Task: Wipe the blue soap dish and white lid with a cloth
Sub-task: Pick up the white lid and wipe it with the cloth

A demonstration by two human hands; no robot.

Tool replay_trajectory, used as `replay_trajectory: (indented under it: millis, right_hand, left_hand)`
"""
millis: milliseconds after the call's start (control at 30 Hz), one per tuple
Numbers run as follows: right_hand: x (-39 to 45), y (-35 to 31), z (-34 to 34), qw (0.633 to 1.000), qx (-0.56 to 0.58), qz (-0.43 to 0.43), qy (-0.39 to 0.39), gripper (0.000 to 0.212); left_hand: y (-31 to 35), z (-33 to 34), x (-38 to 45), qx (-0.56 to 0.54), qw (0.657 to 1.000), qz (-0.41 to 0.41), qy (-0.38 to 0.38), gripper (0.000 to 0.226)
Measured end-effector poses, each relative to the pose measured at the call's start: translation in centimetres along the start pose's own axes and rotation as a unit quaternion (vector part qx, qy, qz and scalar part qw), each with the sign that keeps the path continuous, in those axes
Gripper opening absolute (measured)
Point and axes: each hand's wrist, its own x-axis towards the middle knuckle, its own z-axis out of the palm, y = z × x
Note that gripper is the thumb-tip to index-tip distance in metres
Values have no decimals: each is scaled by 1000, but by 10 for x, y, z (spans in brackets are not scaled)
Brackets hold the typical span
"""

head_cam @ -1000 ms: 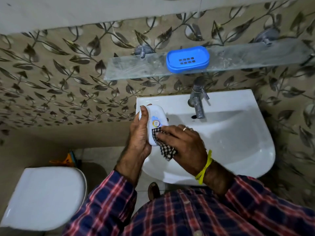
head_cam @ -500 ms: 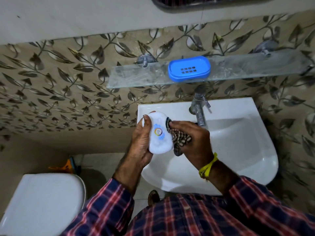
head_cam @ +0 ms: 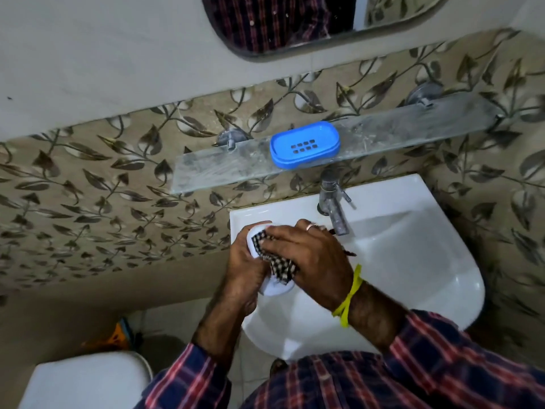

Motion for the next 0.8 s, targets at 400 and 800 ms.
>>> replay_trajectory:
  millis: [400, 800]
  right_hand:
    - [-35, 41, -25, 889, 180, 416, 58, 31]
    - [-27, 57, 8, 851, 66, 513, 87, 13]
  left_hand:
    - [-35, 2, 12, -114, 981, -125, 92, 51]
    - [-52, -16, 15, -96, 976, -107, 166, 13]
